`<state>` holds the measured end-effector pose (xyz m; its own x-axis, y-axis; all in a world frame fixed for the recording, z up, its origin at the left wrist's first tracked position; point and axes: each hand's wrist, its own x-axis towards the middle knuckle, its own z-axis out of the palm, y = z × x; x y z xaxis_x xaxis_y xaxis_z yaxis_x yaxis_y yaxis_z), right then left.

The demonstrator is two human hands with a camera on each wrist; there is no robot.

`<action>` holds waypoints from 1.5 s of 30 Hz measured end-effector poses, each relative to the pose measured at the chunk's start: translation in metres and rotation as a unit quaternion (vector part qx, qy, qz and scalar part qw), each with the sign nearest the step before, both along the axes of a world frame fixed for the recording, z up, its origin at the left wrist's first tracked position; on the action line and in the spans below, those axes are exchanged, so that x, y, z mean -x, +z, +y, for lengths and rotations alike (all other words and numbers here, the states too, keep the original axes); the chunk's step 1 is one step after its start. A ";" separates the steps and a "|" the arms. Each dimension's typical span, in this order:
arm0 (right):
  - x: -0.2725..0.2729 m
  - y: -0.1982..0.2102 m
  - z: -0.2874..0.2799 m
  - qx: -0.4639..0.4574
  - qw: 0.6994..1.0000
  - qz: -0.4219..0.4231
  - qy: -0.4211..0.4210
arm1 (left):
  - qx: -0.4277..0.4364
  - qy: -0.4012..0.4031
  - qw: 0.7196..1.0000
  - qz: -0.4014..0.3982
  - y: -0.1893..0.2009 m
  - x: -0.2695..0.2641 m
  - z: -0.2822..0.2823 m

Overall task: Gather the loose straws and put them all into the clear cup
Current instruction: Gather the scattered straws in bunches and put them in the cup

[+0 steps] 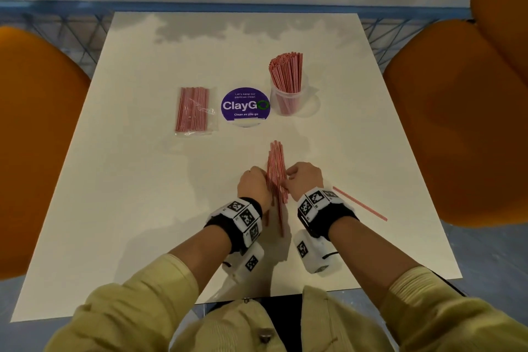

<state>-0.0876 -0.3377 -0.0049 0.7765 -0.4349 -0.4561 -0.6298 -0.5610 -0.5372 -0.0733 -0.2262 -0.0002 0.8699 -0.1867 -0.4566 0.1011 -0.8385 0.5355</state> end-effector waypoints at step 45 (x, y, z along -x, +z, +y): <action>0.034 0.011 -0.073 0.145 0.976 0.144 0.069 | -0.139 -0.128 0.980 -0.060 -0.003 -0.006 -0.024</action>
<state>-0.1211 -0.4111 0.0060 0.6943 -0.4788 -0.5373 -0.6393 -0.7533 -0.1547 -0.0671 -0.2497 -0.0033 0.8615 -0.2877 -0.4183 -0.1804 -0.9436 0.2775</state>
